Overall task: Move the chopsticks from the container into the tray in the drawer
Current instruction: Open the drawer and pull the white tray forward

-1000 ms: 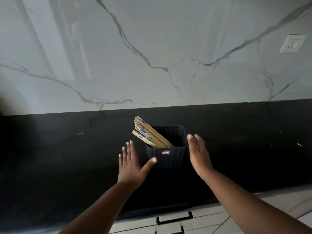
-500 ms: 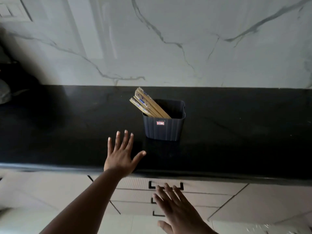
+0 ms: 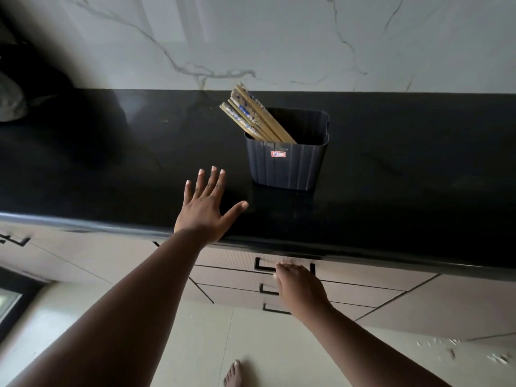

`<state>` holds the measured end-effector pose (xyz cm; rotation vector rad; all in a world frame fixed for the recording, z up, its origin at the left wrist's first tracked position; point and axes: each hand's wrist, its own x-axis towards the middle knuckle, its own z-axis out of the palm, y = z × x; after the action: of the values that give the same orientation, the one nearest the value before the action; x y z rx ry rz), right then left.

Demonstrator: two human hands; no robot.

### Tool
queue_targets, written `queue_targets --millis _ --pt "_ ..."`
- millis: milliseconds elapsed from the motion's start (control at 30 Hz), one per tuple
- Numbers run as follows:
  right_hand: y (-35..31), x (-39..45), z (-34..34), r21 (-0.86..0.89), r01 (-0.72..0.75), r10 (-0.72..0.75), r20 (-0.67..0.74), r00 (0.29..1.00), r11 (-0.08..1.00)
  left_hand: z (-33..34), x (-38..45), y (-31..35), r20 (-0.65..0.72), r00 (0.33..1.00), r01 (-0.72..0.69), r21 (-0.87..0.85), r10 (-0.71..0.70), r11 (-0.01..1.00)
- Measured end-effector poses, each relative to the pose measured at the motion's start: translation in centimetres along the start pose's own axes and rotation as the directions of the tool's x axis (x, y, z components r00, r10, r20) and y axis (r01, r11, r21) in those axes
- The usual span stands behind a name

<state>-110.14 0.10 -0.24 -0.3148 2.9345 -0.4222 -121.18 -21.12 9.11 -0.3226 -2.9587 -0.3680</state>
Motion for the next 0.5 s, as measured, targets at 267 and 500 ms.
queue_targets --millis 267,500 --pt "-0.8 1.8 -1.2 0.064 -0.22 0.211 0.121 0.97 0.973 0.0 -0.1 -0.1 -0.038 0.999 0.021 -0.124 -0.026 0.992" --pt "-1.9 0.3 -1.4 0.072 -0.307 0.286 0.212 0.934 0.949 -0.1 0.0 -0.2 -0.025 1.0 0.014 -0.129 -0.018 0.992"
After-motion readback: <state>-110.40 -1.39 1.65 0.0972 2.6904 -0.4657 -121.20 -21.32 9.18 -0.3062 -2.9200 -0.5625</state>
